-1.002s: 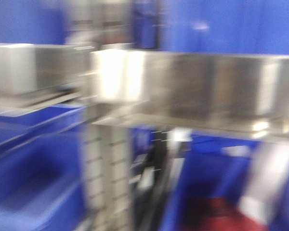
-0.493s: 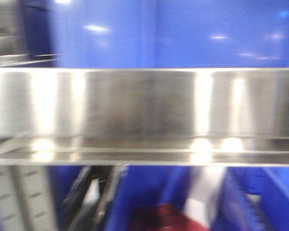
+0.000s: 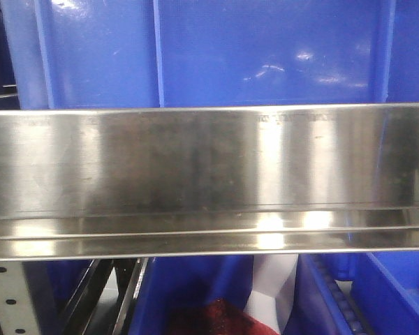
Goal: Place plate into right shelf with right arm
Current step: 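Lower the held plate into the blue bin on the shelf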
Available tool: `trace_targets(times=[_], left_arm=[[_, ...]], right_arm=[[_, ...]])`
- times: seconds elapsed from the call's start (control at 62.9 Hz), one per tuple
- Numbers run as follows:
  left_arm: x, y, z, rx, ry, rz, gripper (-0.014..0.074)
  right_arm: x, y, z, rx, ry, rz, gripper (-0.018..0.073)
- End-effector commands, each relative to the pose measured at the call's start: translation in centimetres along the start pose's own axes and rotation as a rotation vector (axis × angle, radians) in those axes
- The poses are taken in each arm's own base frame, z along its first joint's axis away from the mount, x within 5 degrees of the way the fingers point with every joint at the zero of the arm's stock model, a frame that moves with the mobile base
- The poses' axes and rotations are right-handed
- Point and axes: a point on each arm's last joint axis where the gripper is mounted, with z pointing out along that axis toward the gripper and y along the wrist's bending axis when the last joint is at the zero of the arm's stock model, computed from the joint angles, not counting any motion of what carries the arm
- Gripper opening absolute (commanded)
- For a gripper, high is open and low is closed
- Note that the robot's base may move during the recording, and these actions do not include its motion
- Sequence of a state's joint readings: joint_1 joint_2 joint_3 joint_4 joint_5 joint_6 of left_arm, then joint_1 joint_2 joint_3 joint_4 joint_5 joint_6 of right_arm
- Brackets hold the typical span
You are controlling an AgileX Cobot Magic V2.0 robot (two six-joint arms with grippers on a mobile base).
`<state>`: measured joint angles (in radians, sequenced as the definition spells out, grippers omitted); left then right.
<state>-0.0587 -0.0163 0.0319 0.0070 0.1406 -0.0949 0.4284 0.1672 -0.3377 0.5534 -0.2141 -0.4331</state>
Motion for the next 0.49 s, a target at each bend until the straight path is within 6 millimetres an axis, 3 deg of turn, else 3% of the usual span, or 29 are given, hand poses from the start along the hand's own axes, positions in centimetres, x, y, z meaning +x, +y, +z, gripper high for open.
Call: trace_targets(times=[0.0,0.477], left_arm=[[-0.53,-0.06,-0.02,0.01,-0.086,-0.006,-0.0047],[-0.53,-0.06,-0.02,0.01,-0.086,-0.006,-0.0047]], right_arm=[[-1.46,-0.2,0.27,0.036,-0.09,-0.013,0.0055],[-1.66,-0.3,0.25,0.046,-0.113,-0.008,0.0055]])
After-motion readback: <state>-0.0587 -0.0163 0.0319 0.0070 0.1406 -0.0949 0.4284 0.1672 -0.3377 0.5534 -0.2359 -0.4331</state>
